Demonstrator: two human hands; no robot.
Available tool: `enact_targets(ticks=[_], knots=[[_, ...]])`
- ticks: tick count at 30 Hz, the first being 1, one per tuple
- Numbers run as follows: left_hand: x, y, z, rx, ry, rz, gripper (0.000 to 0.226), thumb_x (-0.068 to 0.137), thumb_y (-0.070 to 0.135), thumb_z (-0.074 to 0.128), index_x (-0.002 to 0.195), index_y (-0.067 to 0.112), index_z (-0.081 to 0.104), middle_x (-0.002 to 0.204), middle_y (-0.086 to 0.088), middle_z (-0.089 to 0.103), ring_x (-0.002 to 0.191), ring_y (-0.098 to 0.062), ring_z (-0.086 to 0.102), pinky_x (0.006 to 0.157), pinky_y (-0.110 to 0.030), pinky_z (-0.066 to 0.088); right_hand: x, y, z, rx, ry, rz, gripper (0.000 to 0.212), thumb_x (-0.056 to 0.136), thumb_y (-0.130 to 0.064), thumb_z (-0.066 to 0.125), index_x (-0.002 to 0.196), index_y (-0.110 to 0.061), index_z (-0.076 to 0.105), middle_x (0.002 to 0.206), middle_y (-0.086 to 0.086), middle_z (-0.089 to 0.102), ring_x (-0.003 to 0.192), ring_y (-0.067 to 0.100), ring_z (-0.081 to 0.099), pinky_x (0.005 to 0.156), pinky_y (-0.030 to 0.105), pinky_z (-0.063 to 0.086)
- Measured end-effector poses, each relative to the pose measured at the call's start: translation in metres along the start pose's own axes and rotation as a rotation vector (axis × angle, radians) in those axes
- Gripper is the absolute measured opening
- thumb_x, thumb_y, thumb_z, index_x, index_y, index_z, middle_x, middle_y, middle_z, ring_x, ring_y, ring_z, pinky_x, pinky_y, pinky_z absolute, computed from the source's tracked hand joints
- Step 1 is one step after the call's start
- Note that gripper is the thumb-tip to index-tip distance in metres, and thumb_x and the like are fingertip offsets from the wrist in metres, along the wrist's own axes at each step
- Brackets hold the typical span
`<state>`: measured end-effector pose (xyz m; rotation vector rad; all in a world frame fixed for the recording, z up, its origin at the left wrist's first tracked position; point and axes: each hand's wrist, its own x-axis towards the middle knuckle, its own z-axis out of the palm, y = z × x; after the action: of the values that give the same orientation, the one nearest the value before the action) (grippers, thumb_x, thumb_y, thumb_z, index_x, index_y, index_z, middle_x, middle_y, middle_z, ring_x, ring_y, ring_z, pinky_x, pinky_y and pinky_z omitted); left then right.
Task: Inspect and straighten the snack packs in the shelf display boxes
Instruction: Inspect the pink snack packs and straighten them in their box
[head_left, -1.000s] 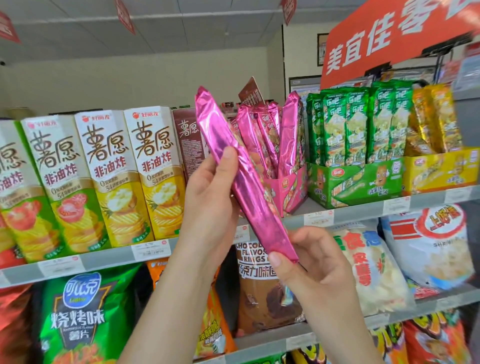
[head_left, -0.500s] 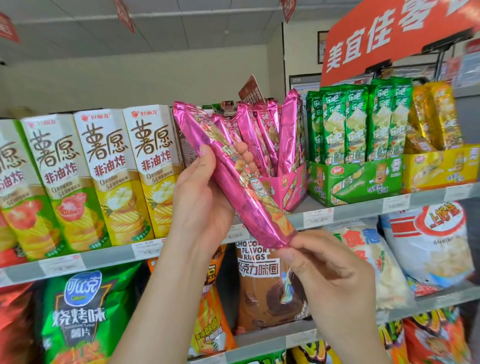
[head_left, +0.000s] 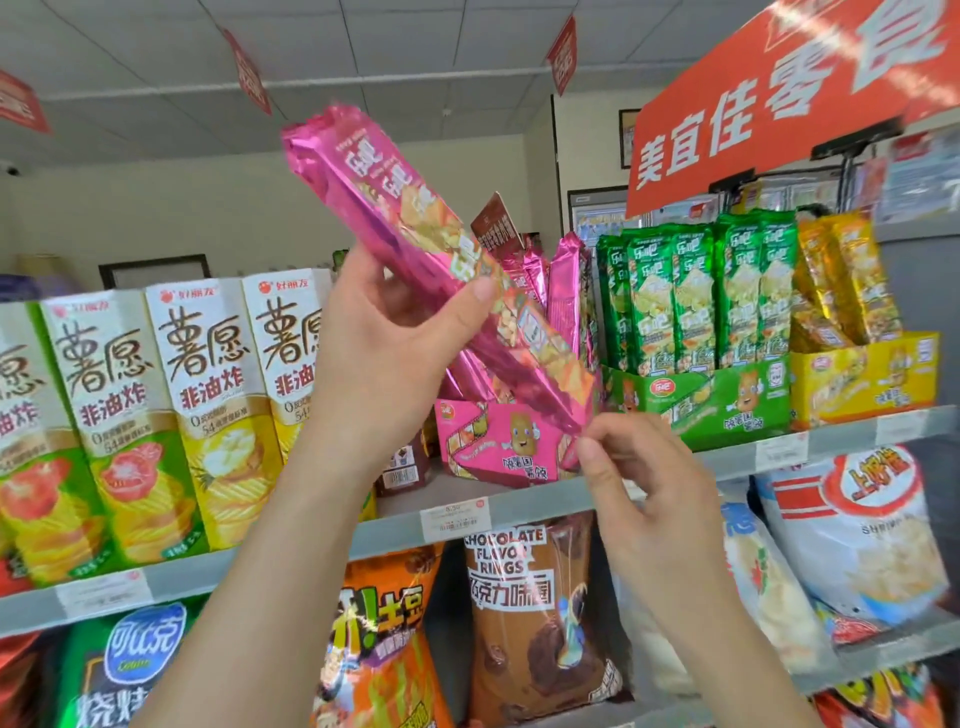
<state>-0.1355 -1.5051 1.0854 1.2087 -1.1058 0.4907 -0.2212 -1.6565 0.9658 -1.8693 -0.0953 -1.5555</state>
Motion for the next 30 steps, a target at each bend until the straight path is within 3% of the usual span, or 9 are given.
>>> enact_targets(ticks=[3, 4, 8, 11, 14, 19, 23, 27, 30], knots=[[0.023, 0.0, 0.004, 0.095, 0.132, 0.115, 0.033, 0.08, 0.029, 0.075, 0.105, 0.032, 0.053, 0.094, 0.012, 0.072, 0.089, -0.008, 0.07, 0.078, -0.032, 0.057, 0.04, 0.013, -0.002, -0.137, -0.02, 0.063, 0.009, 0.094, -0.018, 0.061, 0.096, -0.027, 0.061, 0.089, -0.008, 0.065, 0.082, 0.005, 0.062, 0.075, 0.026, 0.05], [0.029, -0.002, 0.006, 0.128, 0.134, 0.122, 0.034, 0.081, 0.028, 0.074, 0.106, 0.033, 0.051, 0.094, 0.015, 0.071, 0.09, -0.007, 0.069, 0.08, -0.031, 0.057, 0.054, 0.018, -0.002, -0.19, -0.041, 0.099, 0.009, 0.093, -0.021, 0.062, 0.102, -0.025, 0.062, 0.091, -0.006, 0.066, 0.083, 0.004, 0.061, 0.077, 0.027, 0.049], [0.036, -0.019, 0.017, 0.284, 0.042, 0.065, 0.036, 0.086, 0.029, 0.071, 0.112, 0.031, 0.047, 0.093, 0.025, 0.068, 0.086, 0.007, 0.065, 0.077, -0.017, 0.053, 0.099, 0.028, 0.008, -0.414, -0.246, 0.243, 0.042, 0.094, -0.036, 0.06, 0.128, -0.011, 0.056, 0.108, 0.005, 0.066, 0.094, 0.022, 0.063, 0.085, 0.038, 0.051], [0.035, -0.033, 0.023, 0.361, -0.032, 0.008, 0.033, 0.087, 0.03, 0.07, 0.106, 0.037, 0.044, 0.091, 0.024, 0.065, 0.082, 0.009, 0.064, 0.068, -0.007, 0.049, 0.117, 0.032, 0.016, -0.531, -0.37, 0.251, 0.03, 0.093, -0.037, 0.061, 0.114, -0.016, 0.06, 0.104, 0.002, 0.069, 0.088, 0.021, 0.063, 0.072, 0.033, 0.05], [0.034, -0.044, 0.028, 0.382, -0.161, -0.083, 0.03, 0.089, 0.033, 0.067, 0.105, 0.036, 0.043, 0.095, 0.015, 0.068, 0.081, 0.001, 0.067, 0.072, -0.023, 0.058, 0.127, 0.035, 0.017, -0.5, -0.403, 0.275, 0.02, 0.089, -0.031, 0.067, 0.104, -0.019, 0.062, 0.091, -0.002, 0.069, 0.081, 0.019, 0.064, 0.067, 0.033, 0.05], [0.031, -0.058, 0.038, 0.51, -0.379, -0.2, 0.044, 0.085, 0.04, 0.07, 0.115, 0.021, 0.044, 0.099, 0.002, 0.071, 0.085, -0.017, 0.07, 0.076, -0.047, 0.058, 0.138, 0.029, 0.021, -0.401, -0.296, 0.228, 0.037, 0.083, -0.02, 0.073, 0.115, -0.022, 0.056, 0.089, -0.007, 0.066, 0.079, 0.02, 0.065, 0.072, 0.037, 0.055], [0.026, -0.063, 0.044, 0.613, -0.421, -0.241, 0.05, 0.079, 0.043, 0.076, 0.112, 0.02, 0.046, 0.095, 0.0, 0.069, 0.08, -0.018, 0.068, 0.074, -0.045, 0.056, 0.139, 0.026, 0.024, -0.438, -0.306, 0.175, 0.045, 0.082, -0.004, 0.064, 0.124, -0.017, 0.054, 0.104, 0.003, 0.068, 0.093, 0.027, 0.063, 0.08, 0.039, 0.054], [0.026, -0.061, 0.052, 0.849, -0.427, -0.257, 0.056, 0.073, 0.053, 0.078, 0.106, 0.018, 0.05, 0.09, 0.002, 0.065, 0.08, -0.018, 0.063, 0.073, -0.041, 0.054, 0.135, 0.027, 0.021, -0.504, -0.409, 0.134, 0.043, 0.085, -0.003, 0.061, 0.127, -0.014, 0.055, 0.102, 0.006, 0.067, 0.094, 0.027, 0.063, 0.08, 0.038, 0.054], [0.021, -0.06, 0.054, 1.091, -0.378, -0.164, 0.051, 0.072, 0.069, 0.068, 0.085, 0.023, 0.05, 0.077, 0.004, 0.06, 0.072, -0.02, 0.059, 0.061, -0.037, 0.049, 0.124, 0.025, 0.016, -0.53, -0.442, 0.119, 0.042, 0.089, -0.008, 0.061, 0.129, -0.013, 0.053, 0.108, 0.009, 0.059, 0.097, 0.027, 0.059, 0.085, 0.038, 0.05]])
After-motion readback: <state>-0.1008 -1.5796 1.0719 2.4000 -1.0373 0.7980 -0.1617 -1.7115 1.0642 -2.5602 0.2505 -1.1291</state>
